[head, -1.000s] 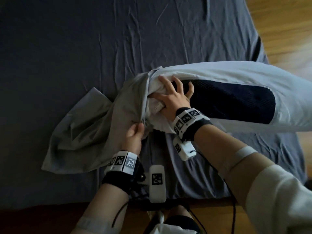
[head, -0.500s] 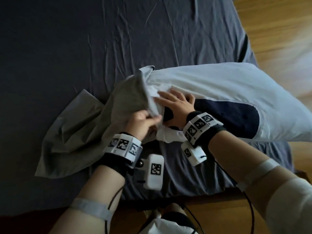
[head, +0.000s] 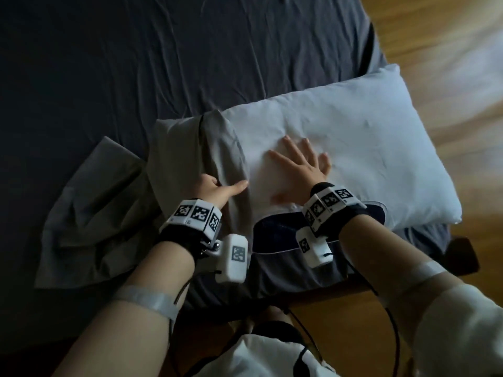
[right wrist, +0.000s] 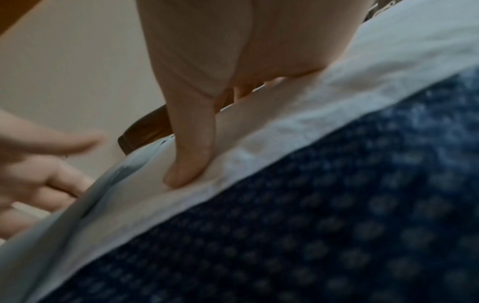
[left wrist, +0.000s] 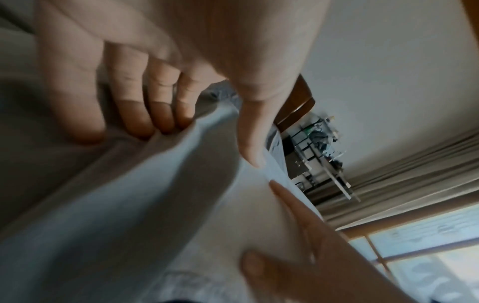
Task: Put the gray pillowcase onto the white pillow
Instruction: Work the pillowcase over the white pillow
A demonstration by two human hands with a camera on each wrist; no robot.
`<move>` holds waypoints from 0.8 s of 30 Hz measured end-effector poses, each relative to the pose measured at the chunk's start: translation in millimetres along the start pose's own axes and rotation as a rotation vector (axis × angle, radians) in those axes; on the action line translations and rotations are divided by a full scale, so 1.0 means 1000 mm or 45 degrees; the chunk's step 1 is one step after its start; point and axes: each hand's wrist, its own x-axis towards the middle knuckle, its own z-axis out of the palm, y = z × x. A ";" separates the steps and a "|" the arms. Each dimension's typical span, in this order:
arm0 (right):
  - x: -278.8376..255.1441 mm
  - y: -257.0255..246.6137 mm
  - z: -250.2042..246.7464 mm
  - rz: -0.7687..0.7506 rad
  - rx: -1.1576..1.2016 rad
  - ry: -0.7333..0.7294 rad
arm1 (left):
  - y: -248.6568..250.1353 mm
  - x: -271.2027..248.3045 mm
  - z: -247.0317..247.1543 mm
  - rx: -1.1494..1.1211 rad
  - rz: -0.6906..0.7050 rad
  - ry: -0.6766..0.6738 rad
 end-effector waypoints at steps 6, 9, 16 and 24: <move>0.003 0.003 0.006 -0.006 0.001 0.004 | 0.005 0.014 0.015 0.241 0.196 0.037; 0.006 0.003 0.010 -0.002 0.015 0.019 | 0.017 -0.003 0.034 -0.095 0.432 -0.386; 0.012 0.005 0.008 -0.014 0.032 -0.008 | 0.036 0.029 0.023 -0.186 0.425 -0.038; 0.022 0.008 0.011 -0.012 0.019 0.037 | 0.038 0.077 -0.012 0.059 -0.073 0.216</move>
